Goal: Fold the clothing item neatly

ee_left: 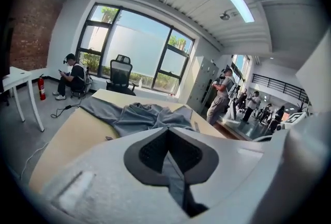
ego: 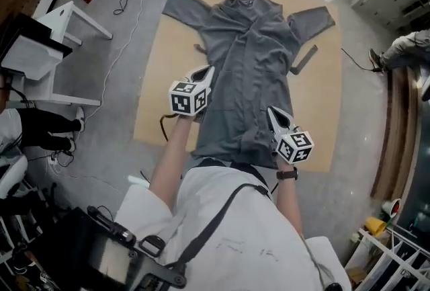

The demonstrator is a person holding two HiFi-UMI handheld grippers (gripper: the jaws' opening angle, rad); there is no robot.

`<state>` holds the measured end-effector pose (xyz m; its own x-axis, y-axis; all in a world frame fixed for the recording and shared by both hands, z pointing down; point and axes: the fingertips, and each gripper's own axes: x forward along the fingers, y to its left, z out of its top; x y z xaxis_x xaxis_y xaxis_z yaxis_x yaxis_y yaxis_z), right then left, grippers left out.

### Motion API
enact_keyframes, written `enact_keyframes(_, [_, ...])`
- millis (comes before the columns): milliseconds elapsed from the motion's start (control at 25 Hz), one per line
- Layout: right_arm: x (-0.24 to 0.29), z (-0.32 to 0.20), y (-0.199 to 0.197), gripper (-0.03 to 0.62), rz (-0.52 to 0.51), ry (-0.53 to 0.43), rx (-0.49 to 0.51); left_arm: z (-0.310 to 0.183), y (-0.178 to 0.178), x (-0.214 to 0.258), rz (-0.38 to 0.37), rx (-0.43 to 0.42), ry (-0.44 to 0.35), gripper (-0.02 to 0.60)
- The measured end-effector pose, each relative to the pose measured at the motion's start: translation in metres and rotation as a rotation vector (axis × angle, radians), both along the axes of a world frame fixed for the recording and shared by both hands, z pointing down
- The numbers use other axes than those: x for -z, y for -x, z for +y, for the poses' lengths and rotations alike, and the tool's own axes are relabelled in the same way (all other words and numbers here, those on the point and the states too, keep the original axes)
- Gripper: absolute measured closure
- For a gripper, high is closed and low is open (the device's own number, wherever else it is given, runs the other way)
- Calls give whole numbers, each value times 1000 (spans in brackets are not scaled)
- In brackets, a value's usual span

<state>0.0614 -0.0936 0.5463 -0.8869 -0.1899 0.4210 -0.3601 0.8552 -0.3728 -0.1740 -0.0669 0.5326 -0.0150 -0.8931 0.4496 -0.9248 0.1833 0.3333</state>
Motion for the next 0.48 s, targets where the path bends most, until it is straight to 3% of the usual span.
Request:
enact_keyframes(200, [39,-16,53,588,-47,-138,104,37,-12,31,0,92,-63,581])
enact_keyframes(480, [59,3,106,588,-118,-165,293,69,-25,50,-31,207,-107,580])
